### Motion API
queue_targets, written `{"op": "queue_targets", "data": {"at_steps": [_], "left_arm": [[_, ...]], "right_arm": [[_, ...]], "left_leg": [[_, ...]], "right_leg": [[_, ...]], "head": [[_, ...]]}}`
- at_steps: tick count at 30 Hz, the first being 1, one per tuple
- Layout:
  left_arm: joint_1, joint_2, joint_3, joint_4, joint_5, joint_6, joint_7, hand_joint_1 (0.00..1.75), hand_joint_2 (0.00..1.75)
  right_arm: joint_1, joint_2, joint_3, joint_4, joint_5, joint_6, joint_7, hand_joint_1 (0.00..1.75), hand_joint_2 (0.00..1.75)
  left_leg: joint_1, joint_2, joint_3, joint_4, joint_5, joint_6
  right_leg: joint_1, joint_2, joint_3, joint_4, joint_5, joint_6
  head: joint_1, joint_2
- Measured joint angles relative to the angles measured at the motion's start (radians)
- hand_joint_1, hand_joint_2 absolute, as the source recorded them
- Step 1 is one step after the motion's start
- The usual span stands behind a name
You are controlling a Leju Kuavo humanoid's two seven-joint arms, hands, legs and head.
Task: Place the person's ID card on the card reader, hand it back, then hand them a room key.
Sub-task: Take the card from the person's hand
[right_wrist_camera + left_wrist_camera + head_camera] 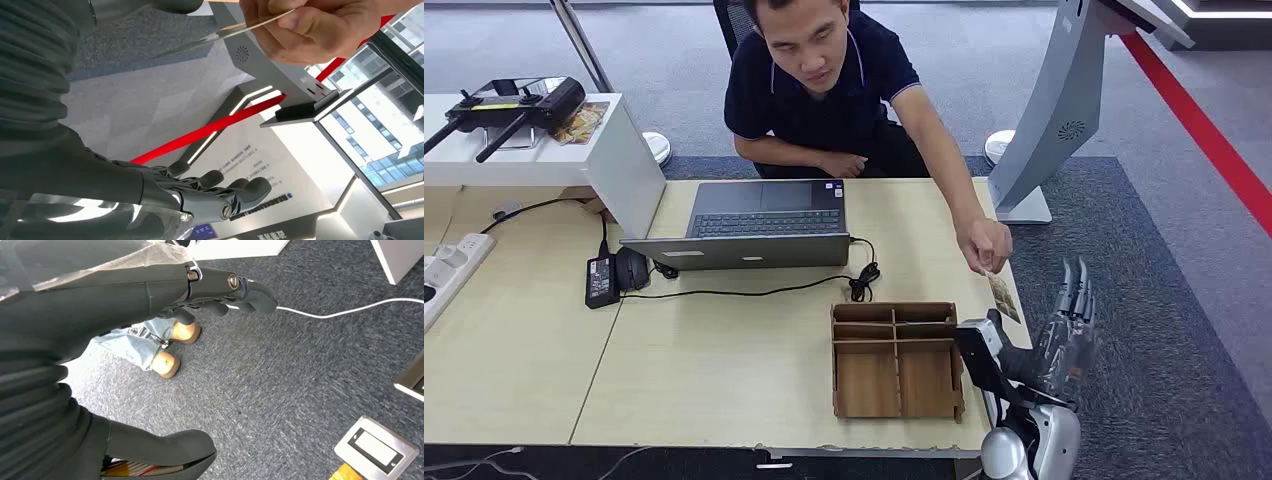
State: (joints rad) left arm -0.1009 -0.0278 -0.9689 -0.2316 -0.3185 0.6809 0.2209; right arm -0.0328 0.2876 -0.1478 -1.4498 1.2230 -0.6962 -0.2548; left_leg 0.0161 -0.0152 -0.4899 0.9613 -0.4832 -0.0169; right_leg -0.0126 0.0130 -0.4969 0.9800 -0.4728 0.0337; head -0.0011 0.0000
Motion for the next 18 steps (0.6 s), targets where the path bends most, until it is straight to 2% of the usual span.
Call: {"op": "queue_targets", "data": {"at_steps": [4,5,6,8,9,10,18], "left_arm": [[0.000,0.000,0.000,0.000,0.000,0.000,0.000,0.00,1.75],[0.000,0.000,0.000,0.000,0.000,0.000,0.000,0.00,1.75],[0.000,0.000,0.000,0.000,0.000,0.000,0.000,0.00,1.75],[0.000,0.000,0.000,0.000,0.001,0.000,0.000,0.00,1.75],[0.000,0.000,0.000,0.000,0.001,0.000,0.000,0.00,1.75],[0.000,0.000,0.000,0.000,0.001,0.000,0.000,0.00,1.75],[0.000,0.000,0.000,0.000,0.000,0.000,0.000,0.00,1.75]], "right_arm": [[0.001,-0.001,0.003,-0.002,-0.003,0.000,0.006,0.00,1.75],[0.002,-0.001,0.003,-0.002,-0.004,0.000,0.007,0.11,1.75],[0.002,-0.001,0.004,-0.002,-0.005,0.000,0.010,0.30,1.75],[0.003,-0.002,0.007,-0.002,-0.006,0.000,0.014,1.14,1.75],[0.004,-0.002,0.010,-0.002,-0.007,0.000,0.017,1.47,1.75],[0.004,-0.002,0.013,-0.002,-0.008,0.000,0.019,1.71,1.75],[0.005,-0.003,0.027,-0.003,-0.017,0.000,0.031,1.75,1.75]], "left_leg": [[0.000,0.000,0.000,0.000,0.000,0.000],[0.000,0.000,0.000,0.000,0.000,0.000],[0.000,0.000,0.000,0.000,0.000,0.000],[0.000,0.000,0.000,0.000,0.000,0.000],[0.000,0.000,0.000,0.000,0.000,0.000],[0.000,0.000,0.000,0.000,0.000,0.000],[0.000,0.000,0.000,0.000,0.000,0.000]], "right_leg": [[0.000,0.000,0.000,0.000,0.000,0.000],[0.000,0.000,0.000,0.000,0.000,0.000],[0.000,0.000,0.000,0.000,0.000,0.000],[0.000,0.000,0.000,0.000,0.000,0.000],[0.000,0.000,0.000,0.000,0.000,0.000],[0.000,0.000,0.000,0.000,0.000,0.000],[0.000,0.000,0.000,0.000,0.000,0.000]], "head": [[0.000,0.000],[0.000,0.000],[0.000,0.000],[0.000,0.000],[0.000,0.000],[0.000,0.000],[0.000,0.000]]}}
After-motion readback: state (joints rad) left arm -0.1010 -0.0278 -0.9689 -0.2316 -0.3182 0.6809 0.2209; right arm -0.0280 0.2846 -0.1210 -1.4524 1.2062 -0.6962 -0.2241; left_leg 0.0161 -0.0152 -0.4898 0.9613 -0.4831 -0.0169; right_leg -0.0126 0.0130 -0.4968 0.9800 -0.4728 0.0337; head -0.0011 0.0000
